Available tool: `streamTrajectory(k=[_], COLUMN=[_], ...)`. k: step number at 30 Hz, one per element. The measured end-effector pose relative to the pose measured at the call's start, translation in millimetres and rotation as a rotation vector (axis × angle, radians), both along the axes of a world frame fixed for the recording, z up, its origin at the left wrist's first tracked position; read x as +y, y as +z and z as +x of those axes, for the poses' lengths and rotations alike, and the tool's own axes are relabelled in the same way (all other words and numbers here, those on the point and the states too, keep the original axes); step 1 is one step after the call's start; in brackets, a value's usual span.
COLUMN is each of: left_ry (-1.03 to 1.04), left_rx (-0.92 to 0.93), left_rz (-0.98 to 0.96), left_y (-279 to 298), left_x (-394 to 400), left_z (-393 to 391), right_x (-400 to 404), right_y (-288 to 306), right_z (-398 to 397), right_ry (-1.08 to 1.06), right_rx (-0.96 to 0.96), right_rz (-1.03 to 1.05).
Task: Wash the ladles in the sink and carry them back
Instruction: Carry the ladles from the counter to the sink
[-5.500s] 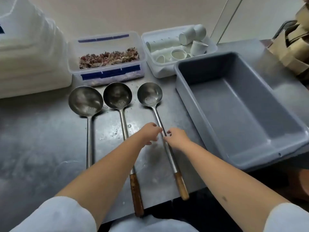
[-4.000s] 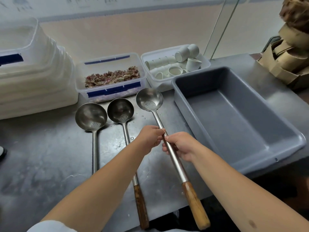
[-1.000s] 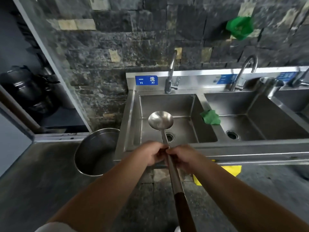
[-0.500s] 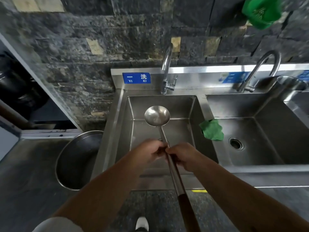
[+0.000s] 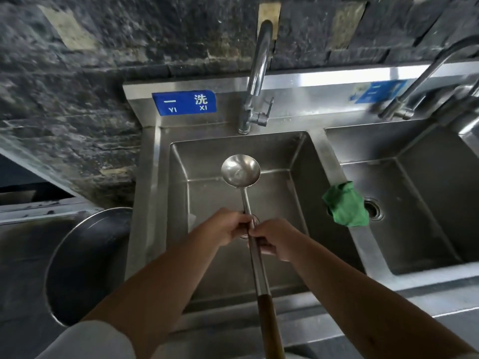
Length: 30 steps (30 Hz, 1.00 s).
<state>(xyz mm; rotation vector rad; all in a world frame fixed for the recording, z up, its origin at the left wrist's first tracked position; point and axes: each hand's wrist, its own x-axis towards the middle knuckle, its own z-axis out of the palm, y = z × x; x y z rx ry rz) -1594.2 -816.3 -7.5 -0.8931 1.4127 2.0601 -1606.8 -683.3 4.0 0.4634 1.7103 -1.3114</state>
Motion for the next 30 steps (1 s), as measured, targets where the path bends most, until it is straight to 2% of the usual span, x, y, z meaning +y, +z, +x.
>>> streamTrajectory(k=[9,18,30], left_ry=[-0.062,-0.002,0.04], left_rx=[-0.005,-0.107,-0.142], left_rz=[-0.045,-0.037,-0.096], left_y=[-71,-138,-201], left_x=[-39,-39,-35], left_z=[-47,-72,-91], right_x=[-33,-35,-41], right_y=[-59,-119,-181], right_z=[-50,-77,-100], right_ry=[-0.01,0.002,0.095], right_rx=[-0.093,-0.181,-0.164], right_rz=[0.045,0.066,0.113])
